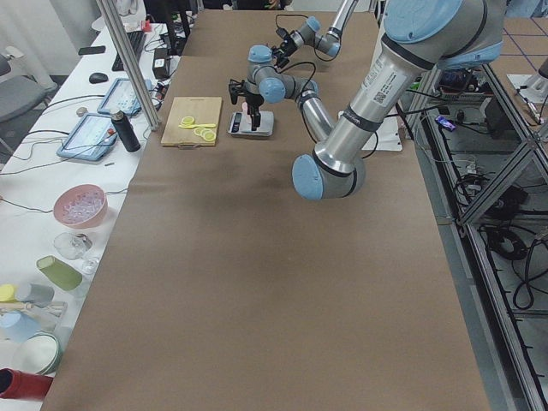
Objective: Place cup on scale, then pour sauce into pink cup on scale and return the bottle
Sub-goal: 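Grasp the glass sauce bottle with the right gripper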
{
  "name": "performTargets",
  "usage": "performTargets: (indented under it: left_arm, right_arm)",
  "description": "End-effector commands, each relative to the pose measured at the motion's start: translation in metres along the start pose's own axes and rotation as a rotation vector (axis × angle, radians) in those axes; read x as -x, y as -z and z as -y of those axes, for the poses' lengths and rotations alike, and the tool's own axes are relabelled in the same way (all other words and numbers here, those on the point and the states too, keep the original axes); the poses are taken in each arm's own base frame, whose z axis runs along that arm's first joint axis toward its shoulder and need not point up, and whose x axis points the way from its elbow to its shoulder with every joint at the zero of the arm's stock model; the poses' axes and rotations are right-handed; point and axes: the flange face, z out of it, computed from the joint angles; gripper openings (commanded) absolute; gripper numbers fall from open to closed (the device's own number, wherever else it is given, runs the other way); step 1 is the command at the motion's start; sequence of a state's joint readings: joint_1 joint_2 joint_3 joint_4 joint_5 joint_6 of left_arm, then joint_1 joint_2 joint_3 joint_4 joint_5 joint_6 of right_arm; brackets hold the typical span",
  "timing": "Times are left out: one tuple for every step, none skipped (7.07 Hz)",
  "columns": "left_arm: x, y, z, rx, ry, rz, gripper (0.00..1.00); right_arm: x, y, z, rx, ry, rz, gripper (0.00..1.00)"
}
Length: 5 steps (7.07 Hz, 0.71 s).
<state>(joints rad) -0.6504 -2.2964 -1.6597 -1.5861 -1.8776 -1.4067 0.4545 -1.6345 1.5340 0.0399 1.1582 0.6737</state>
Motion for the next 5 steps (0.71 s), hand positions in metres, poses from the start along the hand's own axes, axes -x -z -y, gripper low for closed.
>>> performTargets:
  left_arm:
    - [0.000, 0.000, 0.000, 0.000, 0.000, 0.000, 0.99]
    - [0.000, 0.000, 0.000, -0.002, 0.000, 0.000, 0.99]
    - [0.000, -0.001, 0.000, 0.000, 0.001, 0.003, 0.99]
    - [0.000, -0.001, 0.001, -0.001, 0.001, 0.003, 0.99]
    - [0.001, -0.002, 0.001, -0.001, 0.001, 0.005, 0.99]
  right_arm:
    - [-0.001, -0.001, -0.002, 0.009, 0.005, -0.008, 0.07]
    - [-0.002, -0.002, 0.000, 0.002, 0.007, -0.017, 0.00]
    - [-0.006, -0.001, 0.003, -0.002, 0.010, -0.025, 0.00]
    - [-0.012, -0.003, 0.010, -0.008, 0.055, -0.039, 0.00]
    - [-0.010, -0.005, 0.028, -0.007, 0.084, -0.065, 0.00]
